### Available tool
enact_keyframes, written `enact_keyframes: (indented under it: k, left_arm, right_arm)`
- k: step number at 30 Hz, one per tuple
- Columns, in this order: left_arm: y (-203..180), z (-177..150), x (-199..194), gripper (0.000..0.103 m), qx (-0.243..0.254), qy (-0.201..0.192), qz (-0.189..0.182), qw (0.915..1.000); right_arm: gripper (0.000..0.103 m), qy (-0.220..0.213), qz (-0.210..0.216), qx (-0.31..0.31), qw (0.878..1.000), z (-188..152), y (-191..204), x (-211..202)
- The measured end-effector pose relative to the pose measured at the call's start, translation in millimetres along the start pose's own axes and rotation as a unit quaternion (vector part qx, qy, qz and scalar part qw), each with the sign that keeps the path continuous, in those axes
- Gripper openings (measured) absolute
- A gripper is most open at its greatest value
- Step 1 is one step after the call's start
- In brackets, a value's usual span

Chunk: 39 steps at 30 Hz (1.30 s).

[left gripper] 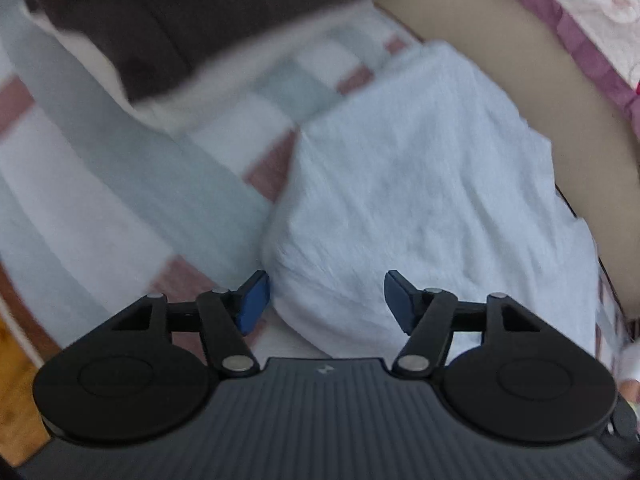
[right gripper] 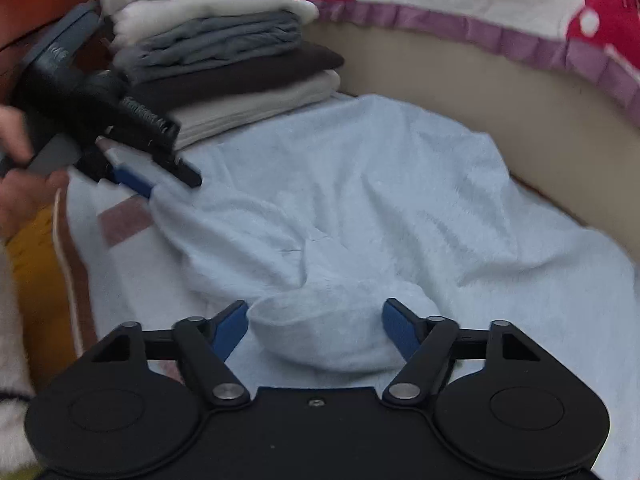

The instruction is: Fold clothes

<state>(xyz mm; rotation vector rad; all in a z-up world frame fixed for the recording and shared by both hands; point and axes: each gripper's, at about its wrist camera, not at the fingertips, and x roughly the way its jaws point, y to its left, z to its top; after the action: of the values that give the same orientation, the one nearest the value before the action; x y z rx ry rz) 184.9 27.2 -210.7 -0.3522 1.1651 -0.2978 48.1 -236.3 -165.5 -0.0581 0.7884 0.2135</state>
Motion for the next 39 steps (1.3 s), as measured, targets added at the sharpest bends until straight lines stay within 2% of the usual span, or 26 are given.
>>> enact_keyframes:
  k: [1, 2, 3, 4, 7, 9, 10, 11, 13, 14, 17, 19, 20, 21, 23, 25, 26, 27, 28, 29, 31, 32, 34, 36, 37, 39]
  left_arm:
    - [-3, -2, 4, 0.048, 0.004, -0.005, 0.001, 1.0000]
    - [-9, -3, 4, 0.016, 0.026, -0.016, 0.014, 0.9994]
    - [-15, -4, 4, 0.005, 0.049, -0.028, 0.027, 0.9980]
    - [-23, -5, -2, 0.005, 0.070, -0.047, 0.030, 0.9960]
    - [-42, -8, -25, 0.005, 0.120, -0.112, 0.026, 0.9861]
    - [-43, -8, -46, 0.005, 0.123, -0.155, 0.000, 0.9803]
    - [-41, -8, -52, 0.006, 0.115, -0.164, -0.026, 0.9794]
    - [-38, -8, -59, 0.006, 0.106, -0.173, -0.052, 0.9777]
    - [-29, -8, -67, 0.006, 0.085, -0.179, -0.074, 0.9774]
    - [-25, -8, -71, 0.006, 0.075, -0.181, -0.085, 0.9769]
    - [-8, -2, -66, 0.006, 0.027, -0.162, -0.097, 0.9816]
    - [5, 0, -57, 0.006, -0.014, -0.139, -0.112, 0.9839]
    - [12, 2, -53, 0.007, -0.034, -0.127, -0.119, 0.9841]
    - [16, 2, -49, 0.007, -0.045, -0.121, -0.109, 0.9857]
    - [23, 2, -45, 0.007, -0.059, -0.113, -0.090, 0.9877]
    - [26, 2, -44, 0.008, -0.063, -0.113, -0.067, 0.9894]
    - [23, 2, -45, 0.018, -0.060, -0.117, -0.032, 0.9908]
    - [21, 1, -46, 0.028, -0.057, -0.121, 0.004, 0.9909]
    - [17, 1, -46, 0.056, -0.050, -0.128, 0.052, 0.9891]
    - [13, 0, -46, 0.068, -0.040, -0.137, 0.102, 0.9845]
    - [3, -3, -51, 0.068, -0.013, -0.153, 0.132, 0.9792]
    - [-1, -4, -52, 0.068, -0.002, -0.149, 0.110, 0.9827]
    - [-5, -7, -50, 0.068, 0.001, -0.117, 0.019, 0.9929]
    - [-9, -10, -38, 0.069, -0.012, -0.055, -0.068, 0.9961]
    - [-11, -12, -29, 0.071, -0.017, -0.020, -0.091, 0.9955]
    - [-6, -22, -9, 0.081, -0.074, 0.052, -0.079, 0.9928]
  right_arm:
    - [0.041, -0.007, 0.019, 0.040, 0.999, 1, -12, -3]
    - [0.011, -0.014, 0.037, 0.079, 0.996, 3, -25, -4]
    - [0.007, -0.021, 0.052, 0.116, 0.992, 4, -36, -3]
    - [0.007, -0.035, 0.057, 0.146, 0.987, 2, -48, -12]
    - [0.007, -0.063, 0.046, 0.180, 0.981, -5, -68, -34]
    - [0.006, -0.077, 0.043, 0.205, 0.975, -13, -79, -54]
    - [0.006, -0.086, 0.048, 0.221, 0.970, -17, -84, -64]
    - [0.006, -0.097, 0.070, 0.241, 0.963, -22, -88, -75]
    - [0.006, -0.105, 0.141, 0.280, 0.944, -34, -92, -96]
    - [0.006, -0.094, 0.180, 0.288, 0.936, -40, -90, -104]
    - [0.005, -0.057, 0.226, 0.284, 0.930, -51, -75, -122]
    - [0.005, -0.058, 0.250, 0.298, 0.920, -52, -72, -133]
    - [0.005, -0.065, 0.253, 0.297, 0.918, -51, -71, -137]
    - [0.005, -0.071, 0.249, 0.290, 0.922, -49, -68, -141]
    - [0.005, -0.074, 0.205, 0.252, 0.943, -42, -62, -141]
    - [0.005, -0.068, 0.166, 0.235, 0.955, -36, -60, -132]
    - [0.005, -0.068, 0.145, 0.231, 0.960, -33, -62, -127]
    - [0.005, -0.068, 0.124, 0.227, 0.964, -31, -63, -122]
    - [0.005, -0.069, 0.106, 0.224, 0.966, -29, -65, -117]
    - [0.005, -0.070, 0.095, 0.225, 0.967, -28, -66, -113]
    - [0.005, -0.067, 0.083, 0.226, 0.968, -28, -69, -106]
    - [0.005, -0.067, 0.083, 0.225, 0.969, -28, -71, -105]
    - [0.005, -0.068, 0.086, 0.224, 0.968, -28, -72, -104]
    - [0.005, -0.071, 0.089, 0.224, 0.968, -27, -71, -106]
    - [0.005, -0.073, 0.091, 0.224, 0.968, -26, -71, -108]
    - [0.005, -0.077, 0.101, 0.229, 0.965, -23, -71, -112]
